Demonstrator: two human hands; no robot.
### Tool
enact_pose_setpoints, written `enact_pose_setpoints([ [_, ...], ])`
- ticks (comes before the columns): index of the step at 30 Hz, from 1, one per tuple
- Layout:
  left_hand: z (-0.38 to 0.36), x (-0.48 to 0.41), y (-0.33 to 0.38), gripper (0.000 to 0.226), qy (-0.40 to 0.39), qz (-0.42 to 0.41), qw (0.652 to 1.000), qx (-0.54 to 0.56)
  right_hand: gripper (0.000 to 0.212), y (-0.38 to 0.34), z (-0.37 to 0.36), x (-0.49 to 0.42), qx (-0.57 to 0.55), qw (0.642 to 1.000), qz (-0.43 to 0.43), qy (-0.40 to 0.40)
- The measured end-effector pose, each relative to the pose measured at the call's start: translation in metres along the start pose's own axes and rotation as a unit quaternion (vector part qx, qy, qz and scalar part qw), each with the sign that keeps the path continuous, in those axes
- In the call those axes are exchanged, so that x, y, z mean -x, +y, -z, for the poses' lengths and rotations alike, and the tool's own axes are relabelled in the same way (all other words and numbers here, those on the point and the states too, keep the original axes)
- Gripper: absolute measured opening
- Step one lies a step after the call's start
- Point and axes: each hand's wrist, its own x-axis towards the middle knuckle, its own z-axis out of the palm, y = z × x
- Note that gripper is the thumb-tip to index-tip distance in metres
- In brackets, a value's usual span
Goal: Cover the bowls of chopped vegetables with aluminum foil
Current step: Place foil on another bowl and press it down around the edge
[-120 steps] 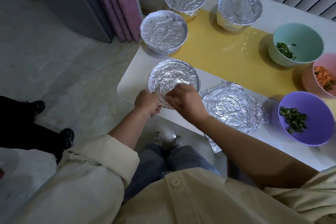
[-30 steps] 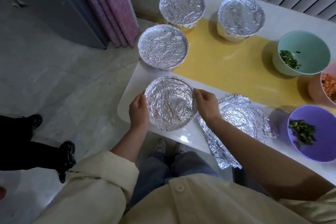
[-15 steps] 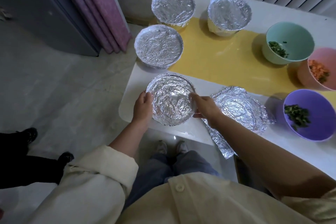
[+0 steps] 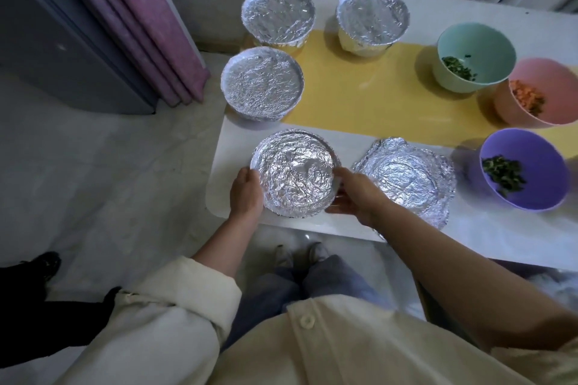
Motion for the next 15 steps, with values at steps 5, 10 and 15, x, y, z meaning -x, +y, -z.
enact_pose_setpoints([
  [5, 0.001, -0.002, -0.003, 0.037, 0.019, -0.027, 0.999, -0.02, 0.023, -0.001, -0.012, 0.001, -0.02, 0.997, 0.048, 0.061],
  [10, 0.003, 0.01, 0.003, 0.037, 0.034, -0.061, 0.996, -0.047, 0.031, -0.002, -0.005, 0.003, 0.014, 0.995, 0.079, 0.065],
  [15, -0.018, 0.028, 0.028, 0.023, 0.007, -0.135, 0.99, -0.045, 0.038, -0.021, 0.027, 0.0, 0.077, 0.97, 0.162, 0.167],
])
